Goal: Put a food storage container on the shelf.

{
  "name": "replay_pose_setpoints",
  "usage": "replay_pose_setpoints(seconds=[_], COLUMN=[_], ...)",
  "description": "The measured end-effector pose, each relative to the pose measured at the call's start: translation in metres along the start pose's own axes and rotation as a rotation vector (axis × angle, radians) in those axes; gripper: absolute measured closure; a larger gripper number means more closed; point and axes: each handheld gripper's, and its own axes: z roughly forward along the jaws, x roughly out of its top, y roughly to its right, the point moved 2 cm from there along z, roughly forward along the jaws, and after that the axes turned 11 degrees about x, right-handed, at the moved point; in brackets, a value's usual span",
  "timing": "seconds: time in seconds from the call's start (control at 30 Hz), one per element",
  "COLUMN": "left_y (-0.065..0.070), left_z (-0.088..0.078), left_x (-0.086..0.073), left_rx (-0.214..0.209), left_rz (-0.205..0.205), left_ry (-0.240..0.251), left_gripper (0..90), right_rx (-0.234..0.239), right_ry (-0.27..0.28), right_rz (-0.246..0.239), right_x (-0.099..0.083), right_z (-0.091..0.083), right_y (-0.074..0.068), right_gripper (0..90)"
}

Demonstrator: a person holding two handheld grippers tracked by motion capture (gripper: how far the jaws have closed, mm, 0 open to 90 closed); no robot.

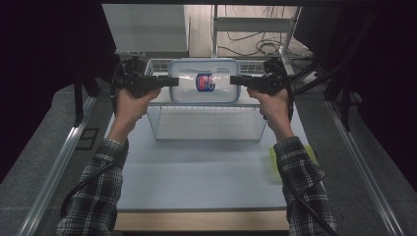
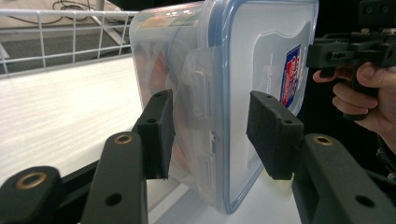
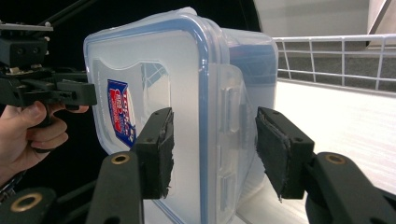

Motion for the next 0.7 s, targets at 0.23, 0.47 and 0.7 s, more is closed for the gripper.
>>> replay_pose_setpoints(seconds=[0.23, 0.47, 0.7], left_y=[-0.0004, -0.001, -0.0016], left_z=[0.0037, 0.0063, 0.0077], left_x=[0.0019, 0.0031, 0.002], left_rx=[0.015, 0.029, 0.026], left_rz=[-0.005, -0.004, -0.004], left_ry=[0.018, 0.03, 0.04], left_gripper=[51.2, 49.2, 46.7], right_rx=[-0.022, -0.045, -0.045], right_ry=[0.014, 0.012, 0.012], right_rz=[0.0, -0.003, -0.012], right_x=[0.0012, 0.001, -0.0013], right_z=[0.0012, 0.0029, 0.0033], right_y=[0.003, 0.0017, 0.002], right_gripper=[46.8, 46.2, 45.8])
